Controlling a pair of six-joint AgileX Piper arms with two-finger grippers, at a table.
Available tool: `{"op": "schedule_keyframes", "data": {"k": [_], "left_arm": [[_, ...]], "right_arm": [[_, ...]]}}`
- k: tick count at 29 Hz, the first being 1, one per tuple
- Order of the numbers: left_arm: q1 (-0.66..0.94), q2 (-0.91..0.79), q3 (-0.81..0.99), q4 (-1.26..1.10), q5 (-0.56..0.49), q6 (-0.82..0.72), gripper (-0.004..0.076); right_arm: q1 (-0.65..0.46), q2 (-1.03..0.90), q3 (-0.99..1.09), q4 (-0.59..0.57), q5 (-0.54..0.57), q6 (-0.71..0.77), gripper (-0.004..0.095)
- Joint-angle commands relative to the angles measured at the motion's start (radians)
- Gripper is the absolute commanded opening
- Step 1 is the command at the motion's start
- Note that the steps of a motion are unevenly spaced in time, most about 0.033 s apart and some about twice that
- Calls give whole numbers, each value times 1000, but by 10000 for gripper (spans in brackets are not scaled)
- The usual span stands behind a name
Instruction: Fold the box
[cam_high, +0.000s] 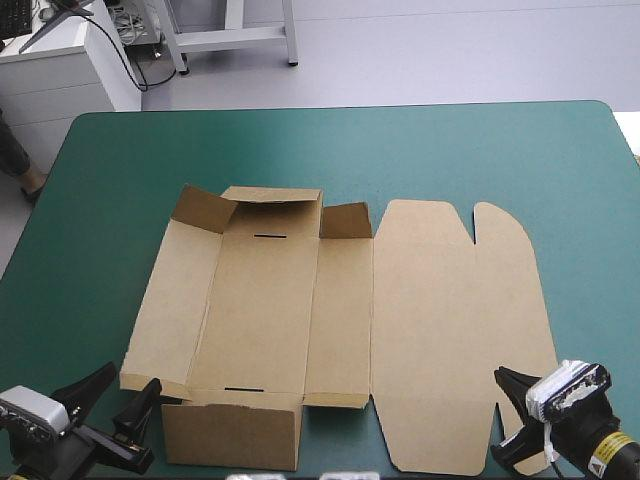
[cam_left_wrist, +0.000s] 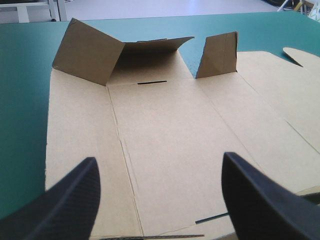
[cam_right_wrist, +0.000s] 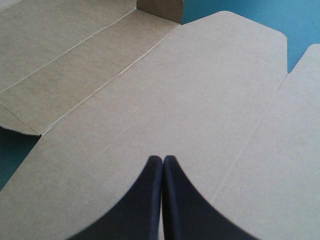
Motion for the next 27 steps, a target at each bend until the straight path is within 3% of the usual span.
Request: {"op": "schedule_keyframes", "data": {"k": [1, 10, 16, 22, 27], "left_arm": [[2, 57, -26, -19, -79, 1, 491], [2, 519, -238, -24, -65, -21, 450], [2, 835, -460, -10, 79, -47, 447], [50, 1050, -575, -20, 103, -43, 447], [186, 1160, -588, -22, 182, -4, 447]], "right_arm": [[-6, 11, -24, -1, -75, 1, -17], [-6, 11, -24, 1, -75, 6, -17], [-6, 11, -24, 5, -75, 6, -19], [-6, 11, -24, 5, -75, 6, -19], [-6, 11, -24, 5, -75, 6, -19]]}}
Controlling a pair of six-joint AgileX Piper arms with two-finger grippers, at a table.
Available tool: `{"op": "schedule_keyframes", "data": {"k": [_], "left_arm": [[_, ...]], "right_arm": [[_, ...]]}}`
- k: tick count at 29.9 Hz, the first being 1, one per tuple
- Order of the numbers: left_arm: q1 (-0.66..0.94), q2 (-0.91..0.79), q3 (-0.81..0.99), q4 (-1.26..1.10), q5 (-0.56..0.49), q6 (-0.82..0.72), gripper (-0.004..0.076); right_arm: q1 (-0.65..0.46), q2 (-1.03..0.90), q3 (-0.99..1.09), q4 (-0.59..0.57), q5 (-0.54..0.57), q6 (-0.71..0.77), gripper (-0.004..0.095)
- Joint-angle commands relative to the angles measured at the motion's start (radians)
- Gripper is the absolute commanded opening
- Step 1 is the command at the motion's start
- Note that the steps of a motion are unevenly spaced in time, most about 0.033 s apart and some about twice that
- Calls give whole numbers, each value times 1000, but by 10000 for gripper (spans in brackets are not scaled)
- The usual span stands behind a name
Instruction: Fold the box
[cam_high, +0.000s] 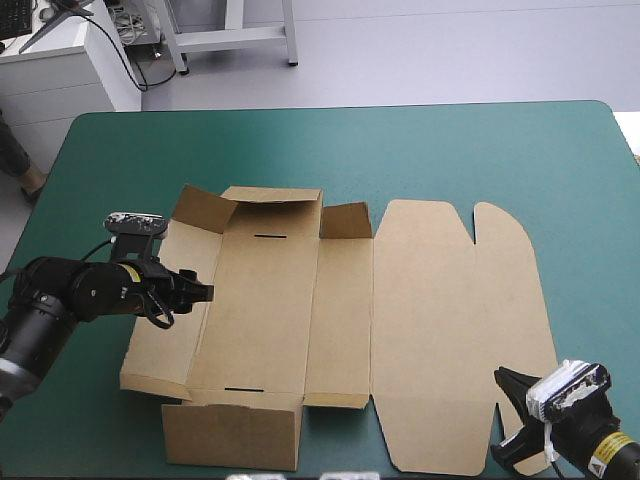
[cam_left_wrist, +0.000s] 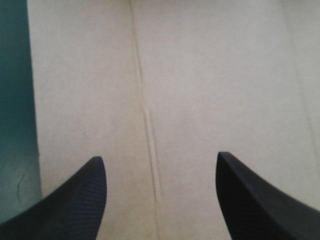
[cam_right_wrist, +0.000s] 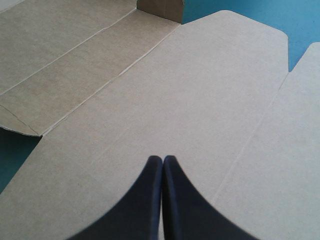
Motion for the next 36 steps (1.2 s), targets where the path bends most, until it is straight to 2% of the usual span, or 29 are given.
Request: {"op": "schedule_keyframes", "data": {"k": [1, 5, 12, 17, 22, 36], "left_arm": [[106, 40, -35, -14, 23, 27, 447], [257, 53, -35, -50, 57, 114, 447], [522, 54, -35, -320, 148, 473, 447], [668, 88, -31, -465, 207, 634, 447], [692, 203, -29, -559, 279, 738, 447], [692, 413, -29, -601, 366, 820, 447]], "right_arm": [[-6, 11, -25, 3, -75, 0, -19], [-6, 11, -25, 3, -75, 0, -19], [-6, 11, -25, 3, -75, 0, -19], [-6, 11, -25, 3, -75, 0, -19], [-6, 11, -25, 3, -75, 0, -19], [-6, 11, -25, 3, -75, 0, -19]]}}
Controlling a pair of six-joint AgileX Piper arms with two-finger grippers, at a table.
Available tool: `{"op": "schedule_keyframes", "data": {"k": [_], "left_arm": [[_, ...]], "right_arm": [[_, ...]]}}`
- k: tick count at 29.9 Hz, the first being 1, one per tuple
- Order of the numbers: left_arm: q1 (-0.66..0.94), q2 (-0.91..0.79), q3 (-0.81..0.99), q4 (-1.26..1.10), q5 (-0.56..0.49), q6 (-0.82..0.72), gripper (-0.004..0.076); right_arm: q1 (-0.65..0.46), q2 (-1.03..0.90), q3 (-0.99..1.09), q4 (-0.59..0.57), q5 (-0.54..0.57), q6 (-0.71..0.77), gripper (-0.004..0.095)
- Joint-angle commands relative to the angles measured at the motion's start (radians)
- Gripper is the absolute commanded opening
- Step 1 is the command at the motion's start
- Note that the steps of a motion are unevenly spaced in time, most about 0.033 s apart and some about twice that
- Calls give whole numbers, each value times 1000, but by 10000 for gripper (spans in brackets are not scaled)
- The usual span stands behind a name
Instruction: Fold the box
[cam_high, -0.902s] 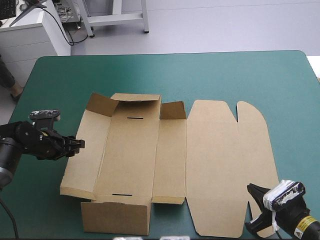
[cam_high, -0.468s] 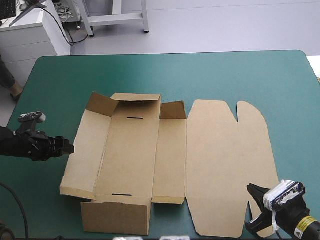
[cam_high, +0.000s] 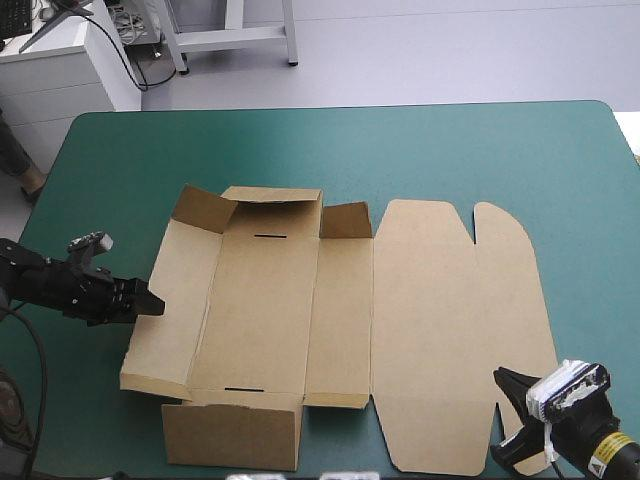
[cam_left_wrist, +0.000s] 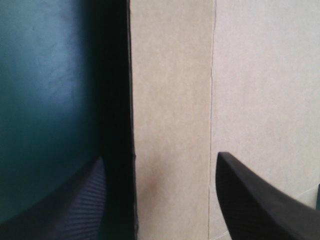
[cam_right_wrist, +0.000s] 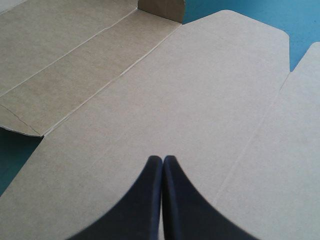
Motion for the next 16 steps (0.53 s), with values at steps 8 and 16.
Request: {"op": "schedule_keyframes", "data": {"k": [8, 16], "left_arm": [[-32, 53, 25, -76, 98, 15, 447], [-182, 53, 43, -76, 98, 17, 444]], "right_arm": [[-6, 11, -25, -14, -75, 0, -19], [-6, 11, -25, -28, -75, 0, -19]]}}
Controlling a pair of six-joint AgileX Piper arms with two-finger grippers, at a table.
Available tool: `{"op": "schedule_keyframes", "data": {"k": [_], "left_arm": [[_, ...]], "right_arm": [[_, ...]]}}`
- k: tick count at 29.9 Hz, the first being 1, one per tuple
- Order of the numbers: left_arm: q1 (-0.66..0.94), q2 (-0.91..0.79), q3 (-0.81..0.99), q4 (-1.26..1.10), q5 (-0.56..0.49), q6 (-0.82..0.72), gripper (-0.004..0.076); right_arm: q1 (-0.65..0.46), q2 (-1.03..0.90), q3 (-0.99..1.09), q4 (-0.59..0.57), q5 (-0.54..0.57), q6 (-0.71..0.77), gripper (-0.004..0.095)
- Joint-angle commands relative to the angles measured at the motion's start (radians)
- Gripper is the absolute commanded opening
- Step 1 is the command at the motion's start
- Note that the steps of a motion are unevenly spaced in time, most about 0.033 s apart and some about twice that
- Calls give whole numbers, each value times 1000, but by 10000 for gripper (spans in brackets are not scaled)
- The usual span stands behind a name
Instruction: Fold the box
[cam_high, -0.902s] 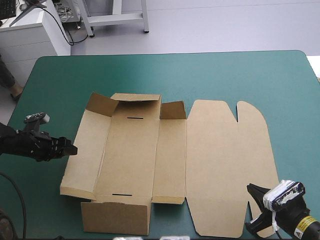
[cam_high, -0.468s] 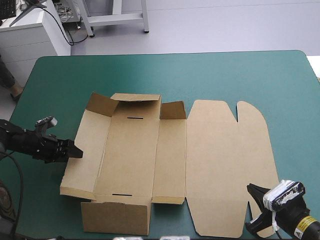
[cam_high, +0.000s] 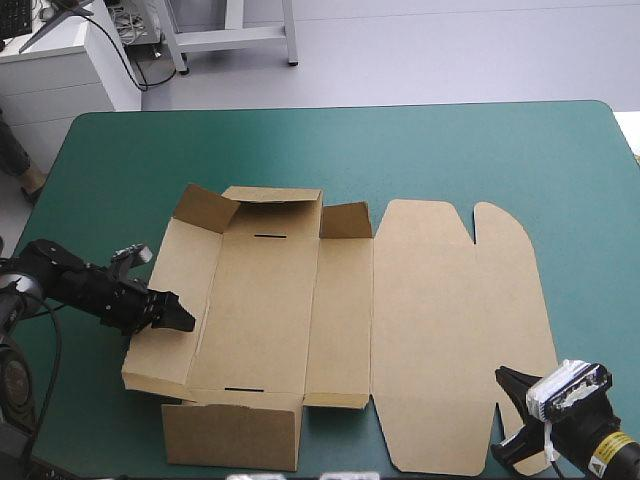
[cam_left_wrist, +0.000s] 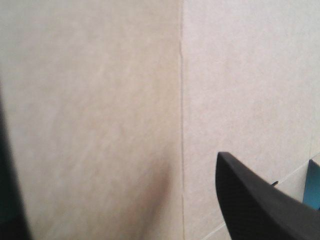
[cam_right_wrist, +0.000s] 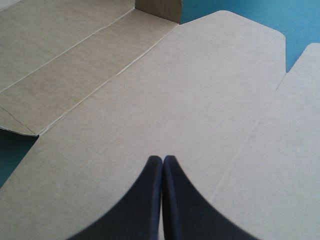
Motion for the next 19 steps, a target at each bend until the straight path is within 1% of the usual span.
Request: {"op": "schedule_keyframes", "data": {"k": [1, 6, 9, 12, 15, 17, 18, 19], "left_arm": [[-60, -32, -9, -49, 108, 1, 438], [-82, -32, -9, -67, 94, 7, 377], [-82, -32, -9, -106, 79, 7, 307], [-82, -32, -9, -117, 49, 7, 228], [-82, -32, -9, -126, 46, 7, 120], [-82, -32, -9, -126, 46, 5, 11], [-82, -32, -9, -124, 46, 8, -6], [-82, -32, -9, -124, 44, 8, -6]], "right_arm": [[-6, 11, -25, -13, -75, -6, -19], [-6, 11, -25, -13, -75, 0, -19], [-6, 11, -25, -13, -75, 0, -19], [-6, 11, -25, -13, -75, 0, -19], [-6, 11, -25, -13, -75, 0, -19], [-6, 11, -25, -13, -75, -6, -19], [-6, 11, -25, -13, -75, 0, -19], [-6, 11, -25, -13, -75, 0, -19]]}}
